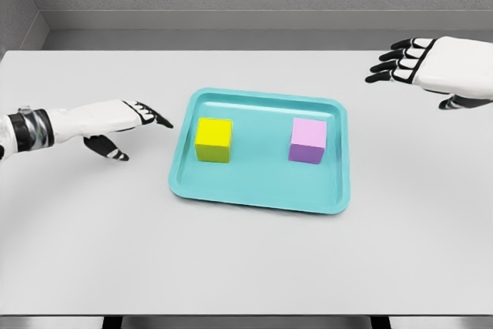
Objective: Push two cubes
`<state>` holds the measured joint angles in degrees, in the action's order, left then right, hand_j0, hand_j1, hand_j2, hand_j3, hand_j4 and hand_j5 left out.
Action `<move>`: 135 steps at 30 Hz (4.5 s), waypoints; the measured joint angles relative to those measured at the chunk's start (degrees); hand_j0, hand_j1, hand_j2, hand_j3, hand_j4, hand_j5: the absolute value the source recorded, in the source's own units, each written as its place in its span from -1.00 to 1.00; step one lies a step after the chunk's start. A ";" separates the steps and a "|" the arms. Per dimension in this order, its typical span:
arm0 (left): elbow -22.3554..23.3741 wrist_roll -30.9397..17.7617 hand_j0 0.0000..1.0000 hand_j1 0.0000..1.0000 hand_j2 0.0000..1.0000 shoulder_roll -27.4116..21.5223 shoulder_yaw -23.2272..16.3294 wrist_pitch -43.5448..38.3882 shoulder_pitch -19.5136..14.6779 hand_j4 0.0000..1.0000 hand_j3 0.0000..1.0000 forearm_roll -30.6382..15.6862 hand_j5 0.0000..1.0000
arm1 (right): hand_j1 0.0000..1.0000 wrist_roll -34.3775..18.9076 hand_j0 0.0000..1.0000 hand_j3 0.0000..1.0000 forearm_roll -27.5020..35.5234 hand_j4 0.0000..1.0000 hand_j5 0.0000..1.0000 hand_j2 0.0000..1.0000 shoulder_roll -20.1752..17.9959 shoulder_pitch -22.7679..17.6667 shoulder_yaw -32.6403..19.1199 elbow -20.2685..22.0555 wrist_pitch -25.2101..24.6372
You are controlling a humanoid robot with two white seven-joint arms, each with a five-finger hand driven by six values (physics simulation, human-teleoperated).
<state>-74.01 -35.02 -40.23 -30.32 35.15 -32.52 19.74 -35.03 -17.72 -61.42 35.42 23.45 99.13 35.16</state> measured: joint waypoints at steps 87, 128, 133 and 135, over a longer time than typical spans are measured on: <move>0.30 0.00 -0.53 -0.53 -0.53 9.39 -7.85 0.02 -8.26 -0.53 -0.53 0.62 -0.53 | -0.50 -0.02 -0.50 -0.50 -9.16 -0.50 -0.50 -0.50 22.98 10.46 25.15 -26.26 -0.07; -7.22 0.00 -0.48 -0.48 -0.48 5.38 -7.48 0.00 -4.48 -0.48 -0.48 -2.57 -0.48 | -0.50 0.02 -0.50 -0.50 -11.79 -0.50 -0.50 -0.50 31.36 16.26 26.13 -29.53 -0.02; -5.08 0.00 -0.47 -0.47 -0.47 4.64 -4.05 0.00 -4.57 -0.47 -0.47 -2.71 -0.47 | -0.49 0.02 -0.49 -0.49 -11.69 -0.49 -0.49 -0.49 31.57 16.79 25.73 -29.56 -0.02; -4.07 0.00 -0.47 -0.47 -0.47 4.51 -3.33 -0.01 -4.92 -0.47 -0.47 -2.70 -0.47 | -0.49 0.02 -0.49 -0.49 -11.43 -0.49 -0.49 -0.49 31.55 17.22 24.52 -29.60 -0.01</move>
<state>-78.08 -35.02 -35.72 -33.65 35.14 -37.44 17.04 -35.01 -29.15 -29.87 52.64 47.96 69.54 35.14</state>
